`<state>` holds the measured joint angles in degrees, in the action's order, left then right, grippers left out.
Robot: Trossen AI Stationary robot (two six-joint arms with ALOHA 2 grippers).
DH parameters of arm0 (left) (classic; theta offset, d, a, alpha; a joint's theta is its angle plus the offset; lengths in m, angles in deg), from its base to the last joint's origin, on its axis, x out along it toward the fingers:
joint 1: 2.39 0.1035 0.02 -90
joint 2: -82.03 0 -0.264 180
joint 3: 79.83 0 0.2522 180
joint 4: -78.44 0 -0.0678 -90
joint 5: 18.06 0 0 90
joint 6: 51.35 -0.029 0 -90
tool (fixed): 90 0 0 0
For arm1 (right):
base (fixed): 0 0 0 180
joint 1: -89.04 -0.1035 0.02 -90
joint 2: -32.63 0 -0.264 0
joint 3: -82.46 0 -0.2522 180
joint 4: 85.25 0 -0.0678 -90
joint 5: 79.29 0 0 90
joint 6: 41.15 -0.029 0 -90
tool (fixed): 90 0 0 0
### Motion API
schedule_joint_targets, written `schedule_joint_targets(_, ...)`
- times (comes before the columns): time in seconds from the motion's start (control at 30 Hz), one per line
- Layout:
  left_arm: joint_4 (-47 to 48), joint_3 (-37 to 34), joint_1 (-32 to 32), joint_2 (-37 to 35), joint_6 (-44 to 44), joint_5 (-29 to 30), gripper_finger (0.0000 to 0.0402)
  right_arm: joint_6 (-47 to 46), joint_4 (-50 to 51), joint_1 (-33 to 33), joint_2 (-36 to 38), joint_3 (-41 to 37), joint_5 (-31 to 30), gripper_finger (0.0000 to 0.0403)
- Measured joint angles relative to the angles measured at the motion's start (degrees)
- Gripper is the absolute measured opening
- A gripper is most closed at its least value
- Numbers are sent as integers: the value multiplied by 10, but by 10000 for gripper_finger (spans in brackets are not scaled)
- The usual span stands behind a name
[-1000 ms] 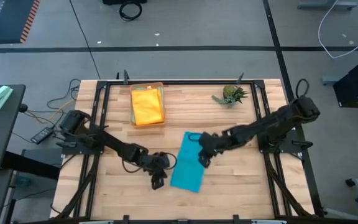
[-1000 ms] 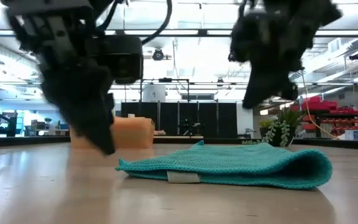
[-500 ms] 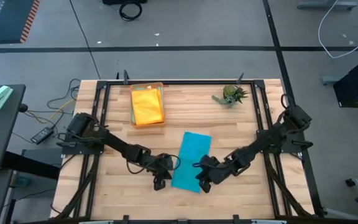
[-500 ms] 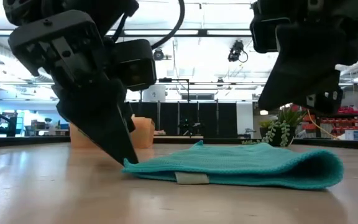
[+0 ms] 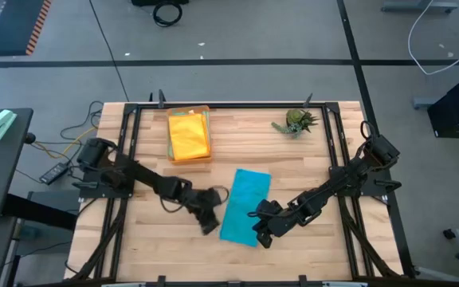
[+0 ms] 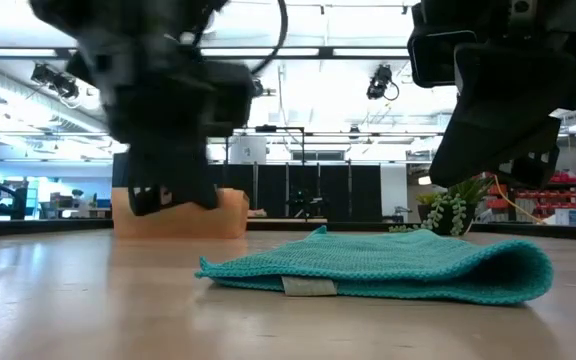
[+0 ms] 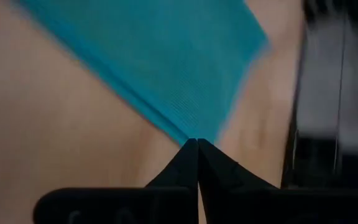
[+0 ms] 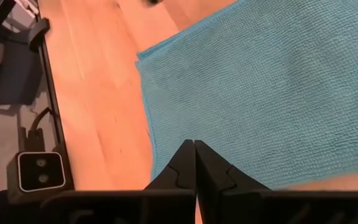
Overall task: Fold microfiber towels
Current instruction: Fold the blue microfiber cloth
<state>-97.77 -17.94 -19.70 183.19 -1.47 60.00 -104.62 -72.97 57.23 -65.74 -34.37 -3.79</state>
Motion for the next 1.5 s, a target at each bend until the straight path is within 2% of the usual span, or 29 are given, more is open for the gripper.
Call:
schedule_joint_targets(0.17,-45,0,6,0,158,12,12,36,1,0,0,0,0,2)
schedule_joint_targets(0.33,-38,-1,-15,2,209,69,17,60,5,0,0,0,1,2)
schedule_joint_targets(0.5,-46,0,-25,10,251,107,62,76,6,0,0,0,2,2)
schedule_joint_targets(0.67,-69,0,-39,50,306,111,117,79,9,0,0,0,2,2)
schedule_joint_targets(0.83,-79,1,-43,65,319,111,156,74,11,0,0,0,2,2)
schedule_joint_targets(0.97,-90,0,-39,65,289,108,168,73,12,0,0,0,2,2)
schedule_joint_targets(1.5,-92,0,6,60,244,9,139,73,15,1,0,0,14,2)
